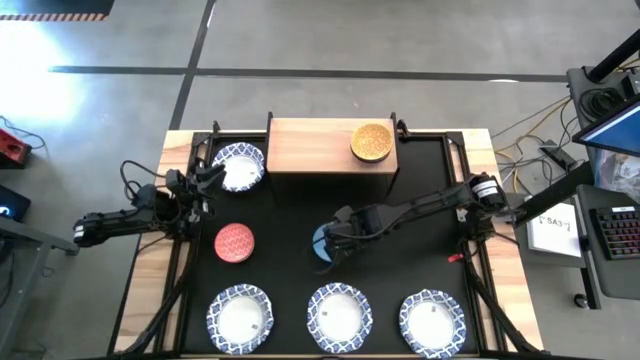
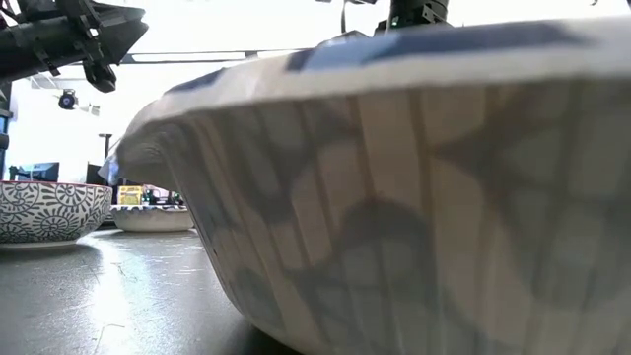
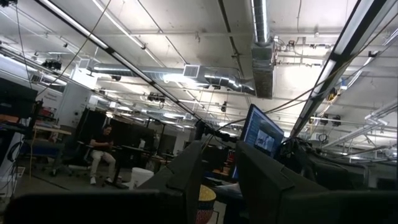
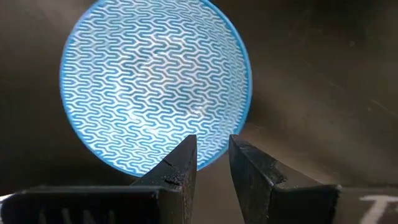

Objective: Place and stack bowls onto a shelf
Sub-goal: Stack the light blue bowl on top of the yellow stacked bowls on the shelf

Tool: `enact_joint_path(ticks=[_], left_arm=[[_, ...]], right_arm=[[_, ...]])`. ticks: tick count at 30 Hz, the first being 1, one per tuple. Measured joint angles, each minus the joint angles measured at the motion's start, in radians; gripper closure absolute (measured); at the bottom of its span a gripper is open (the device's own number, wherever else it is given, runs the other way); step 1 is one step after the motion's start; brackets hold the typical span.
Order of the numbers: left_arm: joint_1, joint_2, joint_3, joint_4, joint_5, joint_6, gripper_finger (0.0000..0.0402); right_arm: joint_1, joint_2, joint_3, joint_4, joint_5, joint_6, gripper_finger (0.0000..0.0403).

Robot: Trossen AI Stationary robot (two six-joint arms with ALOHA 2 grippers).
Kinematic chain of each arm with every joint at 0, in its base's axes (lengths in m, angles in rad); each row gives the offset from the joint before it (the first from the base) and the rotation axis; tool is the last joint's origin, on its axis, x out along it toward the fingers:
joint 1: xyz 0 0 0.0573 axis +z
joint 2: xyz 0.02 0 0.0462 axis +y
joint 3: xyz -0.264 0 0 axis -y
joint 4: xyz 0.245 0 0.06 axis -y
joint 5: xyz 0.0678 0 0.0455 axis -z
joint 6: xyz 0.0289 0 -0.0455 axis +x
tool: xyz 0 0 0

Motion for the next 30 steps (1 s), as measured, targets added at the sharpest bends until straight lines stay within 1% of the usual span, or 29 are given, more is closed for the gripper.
enact_joint_path(ticks=[4,13,17,24,30], left_arm=[[0.000,0.000,0.000,0.000,0.000,0.000,0.0319],[0.000,0.000,0.000,0.000,0.000,0.000,0.0319],[0.000,0.000,0.000,0.000,0.000,0.000,0.0319],[0.000,0.000,0.000,0.000,0.000,0.000,0.0319],[0.000,0.000,0.000,0.000,0.000,0.000,0.0319]], right_arm=[[0.007,0.000,-0.007,-0.001,0.003,0.006,0.0312],[0.008,0.000,-0.051,0.011,0.005,0.045,0.0260],[0.008,0.000,-0.082,0.032,0.006,0.080,0.0245],[0.008,-0.001,-0.111,0.165,0.006,0.088,0.0245],[0.008,-0.001,-0.163,0.217,0.006,0.115,0.0252]])
